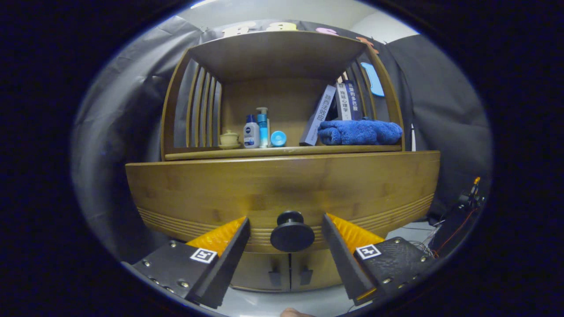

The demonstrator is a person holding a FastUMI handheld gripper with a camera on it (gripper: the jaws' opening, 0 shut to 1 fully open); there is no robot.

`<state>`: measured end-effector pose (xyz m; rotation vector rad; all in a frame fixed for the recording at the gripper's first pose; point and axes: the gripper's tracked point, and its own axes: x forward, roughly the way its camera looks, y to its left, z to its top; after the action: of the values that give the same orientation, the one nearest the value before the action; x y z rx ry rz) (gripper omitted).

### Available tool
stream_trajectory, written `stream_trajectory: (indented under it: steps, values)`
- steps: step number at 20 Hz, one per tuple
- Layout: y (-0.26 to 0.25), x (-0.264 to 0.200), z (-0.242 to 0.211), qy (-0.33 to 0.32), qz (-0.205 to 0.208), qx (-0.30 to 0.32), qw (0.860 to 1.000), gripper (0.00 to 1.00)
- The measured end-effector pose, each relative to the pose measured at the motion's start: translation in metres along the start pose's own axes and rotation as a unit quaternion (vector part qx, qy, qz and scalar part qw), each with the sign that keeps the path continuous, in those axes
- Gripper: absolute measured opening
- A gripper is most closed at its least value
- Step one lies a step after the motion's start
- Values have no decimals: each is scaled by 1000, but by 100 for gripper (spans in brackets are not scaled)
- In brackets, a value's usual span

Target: Pull open the drawer, take out the items inside it, and place them on the countertop above the cabinet.

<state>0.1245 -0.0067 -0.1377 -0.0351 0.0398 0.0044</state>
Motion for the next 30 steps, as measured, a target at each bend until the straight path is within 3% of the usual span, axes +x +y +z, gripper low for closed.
stream_trajectory:
  steps: [5,15,20,24,30]
  values:
    - [5,29,2,-31,-1,-7,999,99]
    - [6,68,2,-26,0,-9,1000,99]
    - [7,75,1,-21,1,-20,1000,99]
    - [4,75,0,-23,0,-64,998,99]
    - [7,79,-4,-28,4,-54,998,99]
